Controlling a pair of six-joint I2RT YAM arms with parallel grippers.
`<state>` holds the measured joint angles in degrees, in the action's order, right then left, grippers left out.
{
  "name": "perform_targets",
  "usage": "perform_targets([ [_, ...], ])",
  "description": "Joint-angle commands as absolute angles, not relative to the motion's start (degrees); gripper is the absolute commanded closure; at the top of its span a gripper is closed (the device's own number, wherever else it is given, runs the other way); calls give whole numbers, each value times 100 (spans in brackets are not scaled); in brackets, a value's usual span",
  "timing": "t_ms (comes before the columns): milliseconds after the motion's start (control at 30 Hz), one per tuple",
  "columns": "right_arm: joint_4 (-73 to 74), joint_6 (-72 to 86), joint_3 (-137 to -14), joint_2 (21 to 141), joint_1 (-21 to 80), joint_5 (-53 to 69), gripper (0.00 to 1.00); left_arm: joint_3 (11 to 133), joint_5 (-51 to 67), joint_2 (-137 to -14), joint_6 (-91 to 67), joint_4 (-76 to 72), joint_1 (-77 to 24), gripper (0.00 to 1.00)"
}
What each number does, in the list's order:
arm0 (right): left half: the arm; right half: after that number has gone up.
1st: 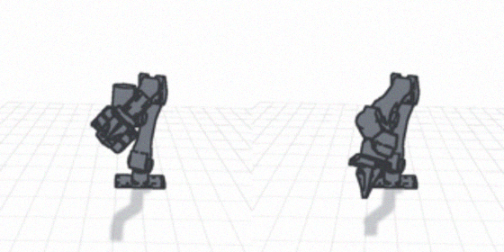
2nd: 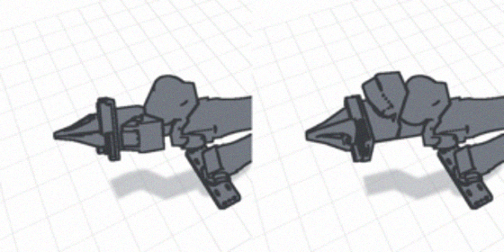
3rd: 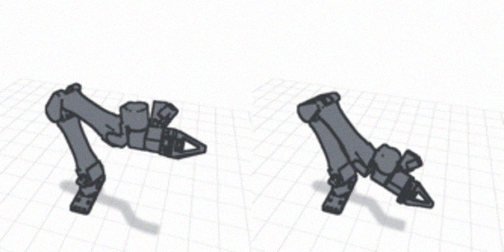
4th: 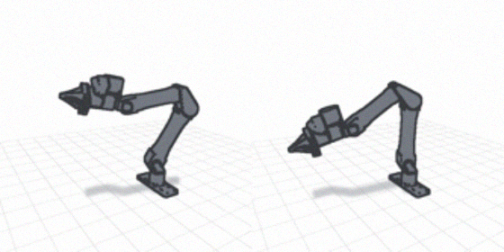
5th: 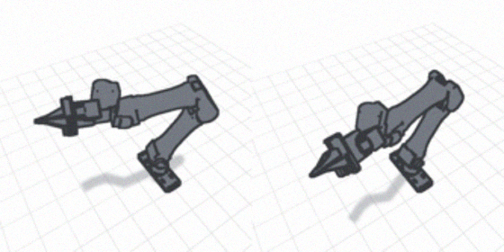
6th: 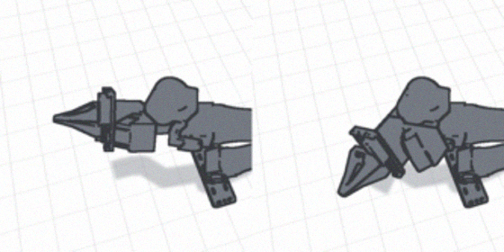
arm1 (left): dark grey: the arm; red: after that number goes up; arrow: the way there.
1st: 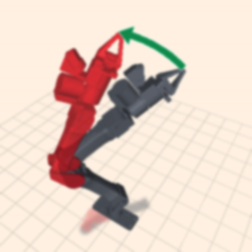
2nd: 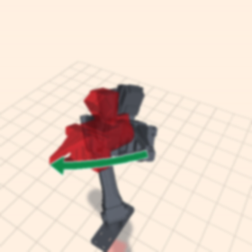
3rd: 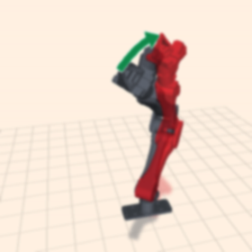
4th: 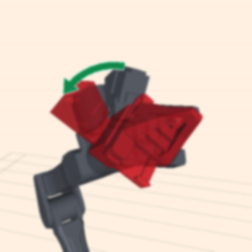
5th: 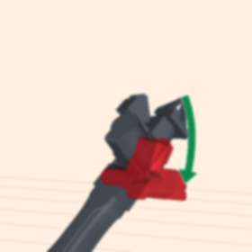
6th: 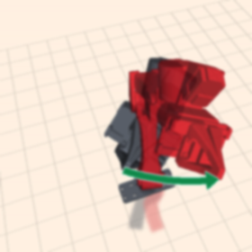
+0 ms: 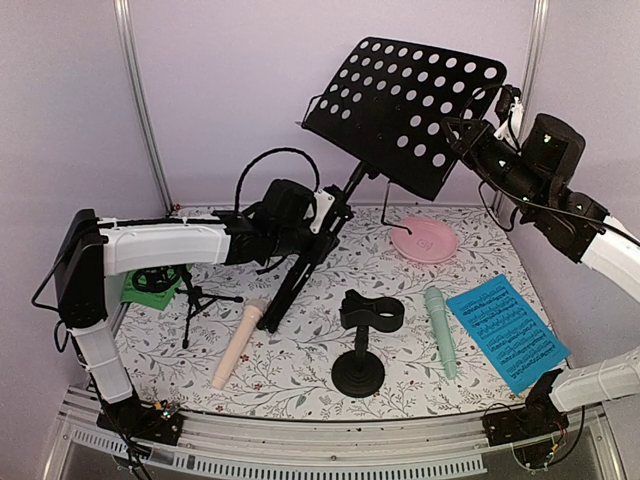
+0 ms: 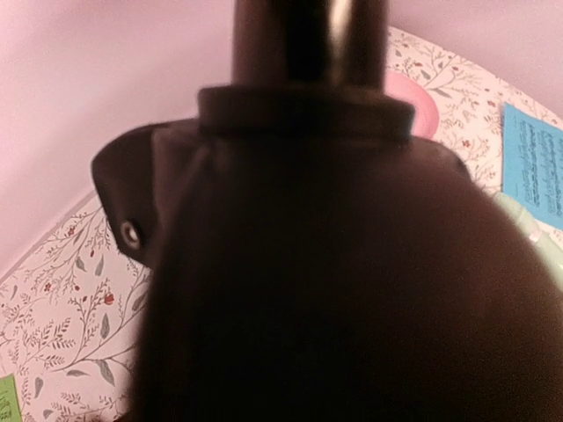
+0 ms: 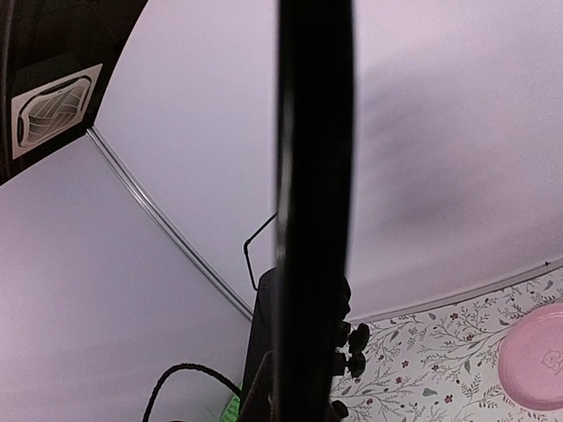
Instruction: Pack up the instrument practice props
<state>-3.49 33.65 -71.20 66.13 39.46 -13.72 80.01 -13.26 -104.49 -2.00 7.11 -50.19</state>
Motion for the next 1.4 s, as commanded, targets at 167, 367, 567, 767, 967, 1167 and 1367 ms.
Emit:
perform_targets([
  [167,-873,4085,-6270,6464,3605,-1696,100,7722,-1046,-10228,-1343,1396,-5138,100],
  [367,-884,4313,-6117,6555,3549,-1589,100,7721,-1000,-10304,-1573,1620,-5138,100],
  [567,-879,4544,-5966,6662,3438,-1521,100,7714,-910,-10426,-1994,1933,-5135,100],
  [767,-882,4806,-5718,6723,3278,-1537,100,7661,-764,-10509,-2251,2123,-5134,100],
  [967,-809,5388,-5346,6693,3171,-1549,100,7638,-680,-10564,-2379,2180,-5135,100],
  [1167,-524,5898,-5088,6697,3103,-1539,100,7607,-569,-10721,-2632,2162,-5136,100],
  [1367,-346,6328,-4781,6671,3024,-1539,100,7715,-358,-11029,-2896,2302,-5111,100],
])
